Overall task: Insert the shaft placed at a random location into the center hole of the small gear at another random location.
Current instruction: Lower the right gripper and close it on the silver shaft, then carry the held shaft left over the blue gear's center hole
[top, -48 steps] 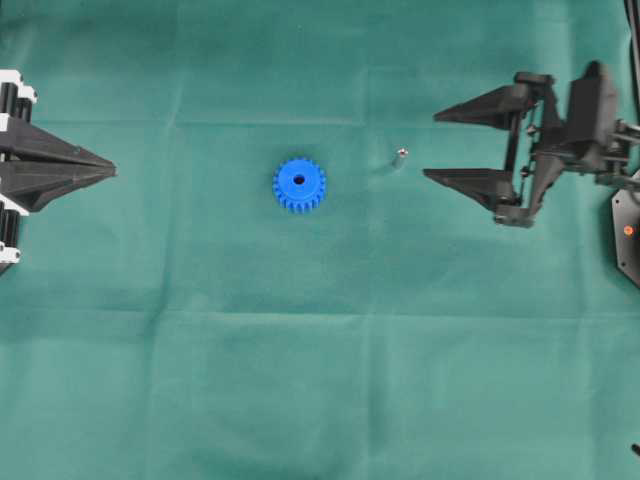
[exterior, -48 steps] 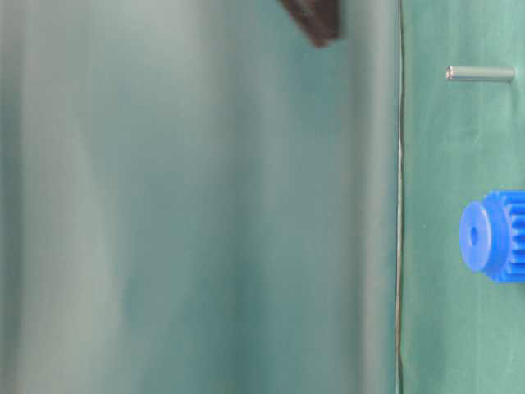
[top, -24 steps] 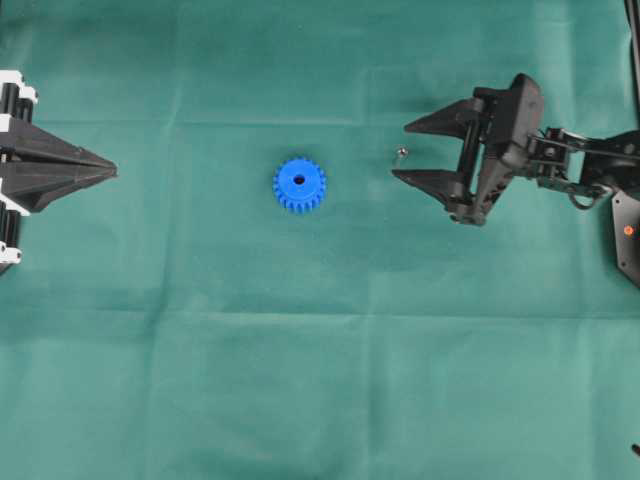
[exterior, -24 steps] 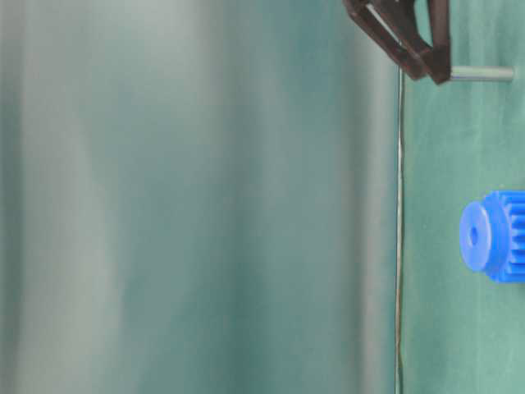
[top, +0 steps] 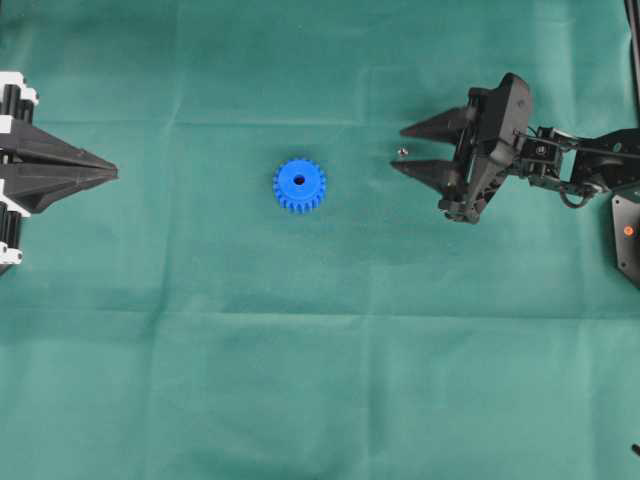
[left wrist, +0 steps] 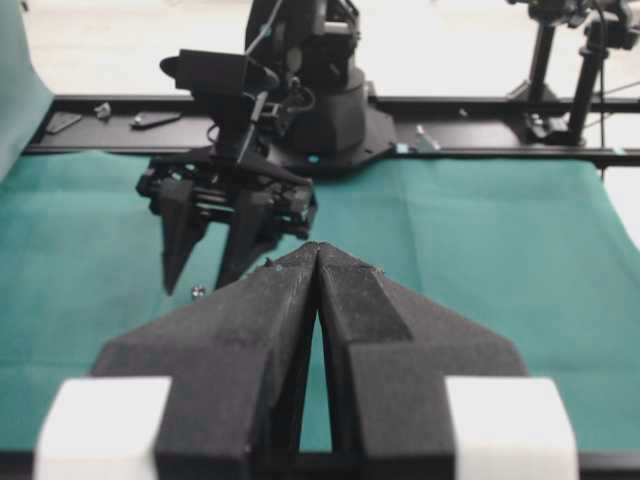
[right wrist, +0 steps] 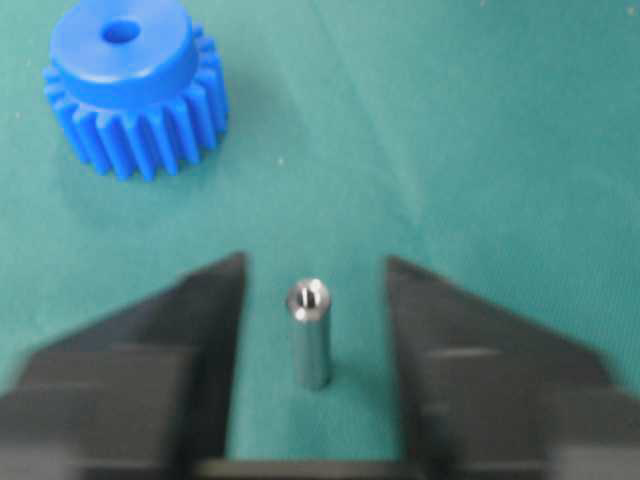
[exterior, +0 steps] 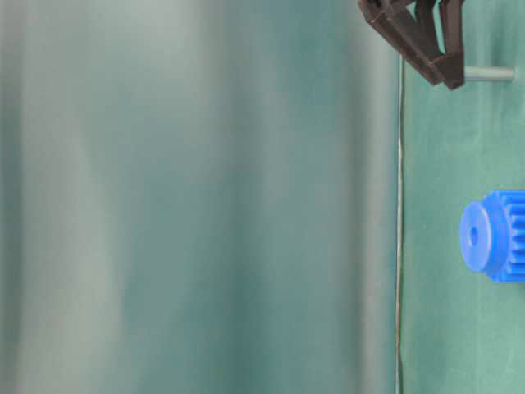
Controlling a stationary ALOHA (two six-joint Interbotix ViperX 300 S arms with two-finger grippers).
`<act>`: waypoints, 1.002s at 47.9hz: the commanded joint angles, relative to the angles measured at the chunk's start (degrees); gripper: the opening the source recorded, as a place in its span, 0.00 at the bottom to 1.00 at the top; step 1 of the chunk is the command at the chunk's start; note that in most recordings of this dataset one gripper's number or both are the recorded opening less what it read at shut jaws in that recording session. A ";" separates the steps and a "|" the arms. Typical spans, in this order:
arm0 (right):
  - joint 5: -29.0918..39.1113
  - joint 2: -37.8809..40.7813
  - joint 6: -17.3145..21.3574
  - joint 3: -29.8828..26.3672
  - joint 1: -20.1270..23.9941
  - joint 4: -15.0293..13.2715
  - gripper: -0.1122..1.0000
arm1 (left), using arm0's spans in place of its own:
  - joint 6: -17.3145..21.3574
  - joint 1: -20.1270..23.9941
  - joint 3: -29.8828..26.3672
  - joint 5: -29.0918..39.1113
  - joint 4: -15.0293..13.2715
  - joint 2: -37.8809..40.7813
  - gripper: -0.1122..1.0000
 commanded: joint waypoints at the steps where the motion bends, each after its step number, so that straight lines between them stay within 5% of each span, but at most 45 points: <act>1: -0.70 -0.53 -0.53 -0.70 -0.18 -0.70 0.45 | -0.09 0.09 -1.14 0.18 0.18 0.53 0.10; 7: -0.18 -0.44 -0.44 -0.88 -0.18 -1.41 0.21 | -0.18 0.09 -1.14 0.44 0.18 0.53 0.10; 28: 0.88 -3.43 -0.62 -1.23 -0.18 -1.49 0.21 | -0.26 0.09 -1.14 0.62 0.18 0.53 0.10; 48: 13.10 -14.50 -0.88 -2.02 -0.18 -1.58 0.21 | -0.26 0.09 -1.14 0.70 0.18 0.53 0.10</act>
